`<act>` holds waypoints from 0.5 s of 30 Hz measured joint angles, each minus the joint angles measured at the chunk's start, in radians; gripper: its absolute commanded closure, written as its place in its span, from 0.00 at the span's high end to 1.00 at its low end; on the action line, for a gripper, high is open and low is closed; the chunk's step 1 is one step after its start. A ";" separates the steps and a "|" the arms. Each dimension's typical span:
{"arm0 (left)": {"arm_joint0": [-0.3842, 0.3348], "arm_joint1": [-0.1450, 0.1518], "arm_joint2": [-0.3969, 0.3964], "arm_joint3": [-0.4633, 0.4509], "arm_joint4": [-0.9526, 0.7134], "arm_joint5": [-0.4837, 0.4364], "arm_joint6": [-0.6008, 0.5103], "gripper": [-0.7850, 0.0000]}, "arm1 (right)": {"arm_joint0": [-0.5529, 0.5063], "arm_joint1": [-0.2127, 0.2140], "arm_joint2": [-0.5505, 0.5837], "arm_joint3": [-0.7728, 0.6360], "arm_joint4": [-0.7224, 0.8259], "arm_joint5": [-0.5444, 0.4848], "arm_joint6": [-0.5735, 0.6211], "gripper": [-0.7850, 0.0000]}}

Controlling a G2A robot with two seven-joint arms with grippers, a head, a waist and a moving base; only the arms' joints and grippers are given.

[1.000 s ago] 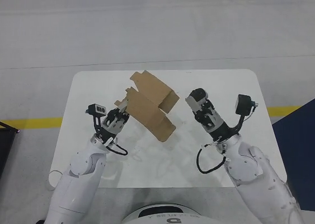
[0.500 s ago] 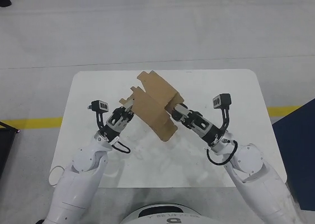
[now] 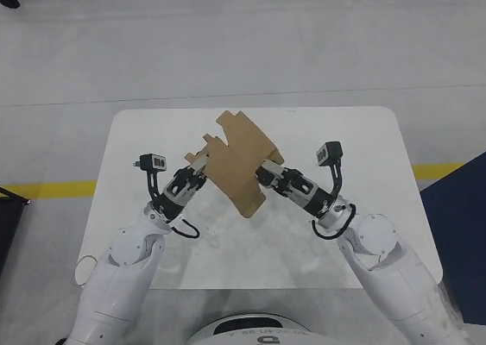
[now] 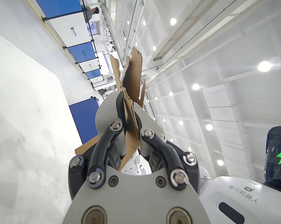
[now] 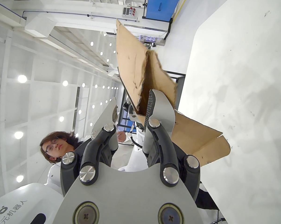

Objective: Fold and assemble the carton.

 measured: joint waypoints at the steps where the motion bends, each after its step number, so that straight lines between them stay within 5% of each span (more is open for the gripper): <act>1: 0.000 0.000 0.000 0.000 0.000 -0.001 -0.001 0.00 | 0.004 -0.001 0.002 0.006 0.007 0.001 -0.003 0.40; 15: -0.001 0.004 0.000 0.002 0.003 -0.015 -0.034 0.00 | 0.030 -0.013 -0.020 0.046 0.147 0.019 0.051 0.47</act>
